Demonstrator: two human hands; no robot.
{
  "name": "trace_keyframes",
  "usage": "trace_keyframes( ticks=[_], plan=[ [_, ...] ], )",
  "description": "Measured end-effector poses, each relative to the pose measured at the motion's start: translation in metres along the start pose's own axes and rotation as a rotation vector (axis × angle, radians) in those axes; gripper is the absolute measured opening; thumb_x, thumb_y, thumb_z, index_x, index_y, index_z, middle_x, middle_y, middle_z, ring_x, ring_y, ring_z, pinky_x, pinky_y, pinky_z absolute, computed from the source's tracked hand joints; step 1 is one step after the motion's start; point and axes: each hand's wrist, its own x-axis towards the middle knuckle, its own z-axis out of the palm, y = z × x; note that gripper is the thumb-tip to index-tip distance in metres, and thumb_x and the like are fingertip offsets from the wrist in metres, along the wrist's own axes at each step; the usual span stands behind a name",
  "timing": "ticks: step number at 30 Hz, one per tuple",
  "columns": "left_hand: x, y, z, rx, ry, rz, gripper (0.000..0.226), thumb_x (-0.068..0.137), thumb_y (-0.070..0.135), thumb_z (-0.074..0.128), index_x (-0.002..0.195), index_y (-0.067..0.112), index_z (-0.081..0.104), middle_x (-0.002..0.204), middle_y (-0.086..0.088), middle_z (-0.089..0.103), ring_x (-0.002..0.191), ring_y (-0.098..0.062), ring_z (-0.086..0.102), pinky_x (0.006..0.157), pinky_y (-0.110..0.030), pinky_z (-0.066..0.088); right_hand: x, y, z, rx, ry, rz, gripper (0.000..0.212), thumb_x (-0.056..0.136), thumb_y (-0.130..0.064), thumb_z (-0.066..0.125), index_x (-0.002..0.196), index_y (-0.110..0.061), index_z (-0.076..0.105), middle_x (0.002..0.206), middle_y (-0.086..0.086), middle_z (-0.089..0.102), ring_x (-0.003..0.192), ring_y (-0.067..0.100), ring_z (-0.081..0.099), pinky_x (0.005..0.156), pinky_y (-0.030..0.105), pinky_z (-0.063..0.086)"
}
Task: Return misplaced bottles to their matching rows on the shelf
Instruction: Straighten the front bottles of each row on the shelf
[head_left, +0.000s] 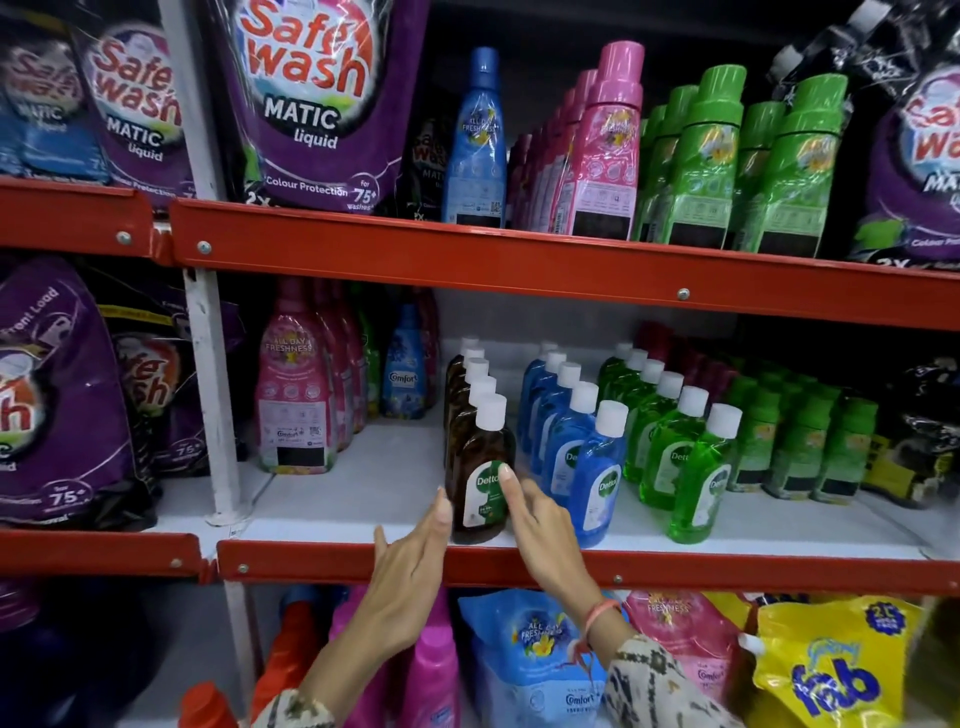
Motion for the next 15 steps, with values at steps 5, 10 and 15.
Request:
trace_keyframes(
  ticks=[5,10,15],
  plan=[
    [0.012,0.001,-0.009,-0.168,-0.071,-0.042,0.072,0.053,0.098,-0.005,0.116,0.076,0.023,0.155,0.012,0.028,0.147,-0.007,0.017,0.122,-0.040,-0.012,-0.015,-0.005,0.008,0.015,0.008,-0.047,0.065,0.088,-0.072,0.026,0.118,-0.031,0.066,0.109,0.012,0.074,0.104,0.021,0.065,0.087,0.032,0.046],
    [0.020,-0.016,-0.024,-0.289,-0.020,-0.030,0.044,0.060,0.098,0.007,0.079,0.086,0.044,0.124,0.031,0.045,0.126,-0.004,0.047,0.116,-0.032,0.019,-0.020,-0.010,0.018,0.024,-0.008,-0.045,0.072,0.085,-0.074,0.029,0.133,-0.032,0.060,0.124,-0.003,0.072,0.113,0.009,0.063,0.084,0.015,0.041],
    [0.023,-0.024,-0.025,-0.276,-0.002,-0.027,0.037,0.064,0.095,0.005,0.082,0.089,0.038,0.130,0.022,0.041,0.141,-0.017,0.035,0.123,-0.048,0.012,-0.017,-0.012,0.022,0.061,-0.034,-0.058,0.072,0.085,-0.074,0.030,0.133,-0.029,0.061,0.125,-0.004,0.071,0.111,0.005,0.064,0.089,0.011,0.042]
  ],
)
